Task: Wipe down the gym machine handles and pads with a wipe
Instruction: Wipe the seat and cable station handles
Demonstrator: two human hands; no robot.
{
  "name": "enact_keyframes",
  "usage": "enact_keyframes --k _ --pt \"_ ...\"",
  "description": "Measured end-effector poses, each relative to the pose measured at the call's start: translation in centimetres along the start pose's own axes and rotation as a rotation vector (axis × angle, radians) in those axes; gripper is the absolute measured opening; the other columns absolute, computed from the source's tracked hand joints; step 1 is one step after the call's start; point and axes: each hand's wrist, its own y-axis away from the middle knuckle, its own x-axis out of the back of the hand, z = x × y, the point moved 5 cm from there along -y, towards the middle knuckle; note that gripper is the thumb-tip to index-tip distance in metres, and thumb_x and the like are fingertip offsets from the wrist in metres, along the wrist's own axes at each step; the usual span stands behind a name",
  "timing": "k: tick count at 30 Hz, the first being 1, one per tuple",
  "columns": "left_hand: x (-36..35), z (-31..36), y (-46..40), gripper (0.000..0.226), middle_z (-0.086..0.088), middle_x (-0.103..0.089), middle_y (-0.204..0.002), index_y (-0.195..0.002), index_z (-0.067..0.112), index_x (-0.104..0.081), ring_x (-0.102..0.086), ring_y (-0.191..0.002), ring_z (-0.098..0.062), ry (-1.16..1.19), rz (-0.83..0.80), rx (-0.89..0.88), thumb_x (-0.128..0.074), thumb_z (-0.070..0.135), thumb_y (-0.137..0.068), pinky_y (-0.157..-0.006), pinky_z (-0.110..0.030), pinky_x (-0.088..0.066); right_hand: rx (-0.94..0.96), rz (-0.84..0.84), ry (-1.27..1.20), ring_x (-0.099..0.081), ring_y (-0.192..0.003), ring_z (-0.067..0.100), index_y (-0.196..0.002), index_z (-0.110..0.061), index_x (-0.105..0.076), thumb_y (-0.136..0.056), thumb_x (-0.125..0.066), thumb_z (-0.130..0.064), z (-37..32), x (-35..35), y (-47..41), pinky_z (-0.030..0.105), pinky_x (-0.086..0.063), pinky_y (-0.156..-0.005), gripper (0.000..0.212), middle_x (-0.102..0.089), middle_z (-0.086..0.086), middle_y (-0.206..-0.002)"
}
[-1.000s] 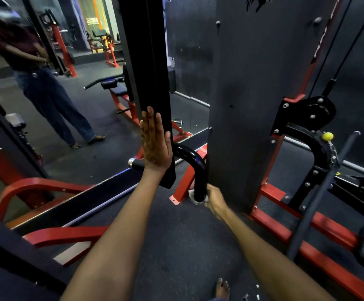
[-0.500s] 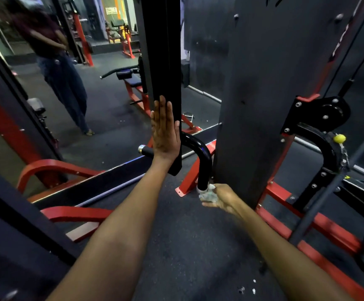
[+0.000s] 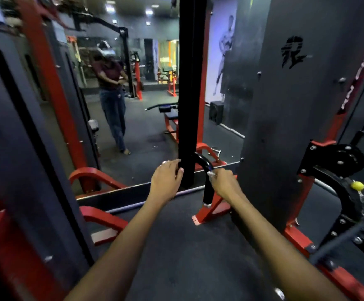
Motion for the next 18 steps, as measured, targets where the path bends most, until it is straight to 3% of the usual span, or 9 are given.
enact_keyframes --k 2,5,10,18 --pt "1.8 0.2 2.3 0.029 -0.010 -0.065 -0.117 -0.120 0.016 -0.061 -0.058 -0.110 -0.032 -0.083 -0.086 0.080 -0.049 0.027 -0.097 -0.088 -0.036 -0.042 0.062 0.005 0.045 -0.060 -0.104 0.038 -0.106 -0.008 -0.066 -0.095 -0.046 -0.021 -1.8 0.6 1.5 0.037 -0.047 -0.084 0.026 -0.065 0.020 -0.107" --pt "4.0 -0.5 5.9 0.033 -0.012 -0.063 -0.124 -0.123 0.013 -0.059 -0.056 -0.115 -0.033 -0.190 -0.179 0.179 -0.047 0.029 -0.097 -0.092 -0.037 -0.043 0.124 -0.018 0.083 -0.058 -0.107 0.038 -0.111 -0.011 -0.065 -0.097 -0.044 -0.025 -4.1 0.9 4.4 0.037 -0.045 -0.087 0.029 -0.064 0.020 -0.112" --pt "6.5 -2.3 10.4 0.032 -0.008 -0.063 -0.121 -0.119 0.012 -0.059 -0.056 -0.113 -0.029 -0.254 -0.138 0.189 -0.047 0.030 -0.096 -0.091 -0.037 -0.041 0.238 -0.030 0.140 -0.056 -0.108 0.041 -0.118 -0.017 -0.062 -0.099 -0.039 -0.022 -6.1 -0.2 8.8 0.037 -0.042 -0.085 0.031 -0.063 0.021 -0.113" --pt "5.1 -8.8 12.2 0.052 -0.008 -0.038 -0.152 -0.145 0.011 -0.040 -0.032 -0.142 -0.023 -0.233 -0.144 0.262 -0.044 0.035 -0.100 -0.116 -0.034 -0.022 0.387 -0.063 0.149 -0.059 -0.103 0.035 -0.103 -0.016 -0.066 -0.097 -0.042 -0.022 -9.5 -7.6 8.1 0.037 -0.041 -0.076 0.025 -0.068 0.013 -0.103"
